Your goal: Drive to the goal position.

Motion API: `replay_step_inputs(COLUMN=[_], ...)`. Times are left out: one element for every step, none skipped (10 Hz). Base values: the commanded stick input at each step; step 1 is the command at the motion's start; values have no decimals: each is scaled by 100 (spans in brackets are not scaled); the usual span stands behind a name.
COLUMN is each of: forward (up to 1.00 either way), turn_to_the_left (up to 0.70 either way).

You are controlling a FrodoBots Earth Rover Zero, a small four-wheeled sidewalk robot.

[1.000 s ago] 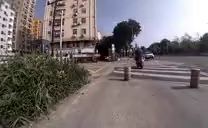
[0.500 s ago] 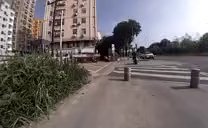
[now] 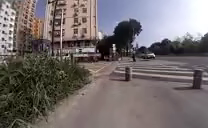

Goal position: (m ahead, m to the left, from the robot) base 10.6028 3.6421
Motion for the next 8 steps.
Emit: replay_step_inputs(forward=[68,70,70,70,70,70,70,70], turn_to_the_left=[0,0,0,0,0,0,0,0])
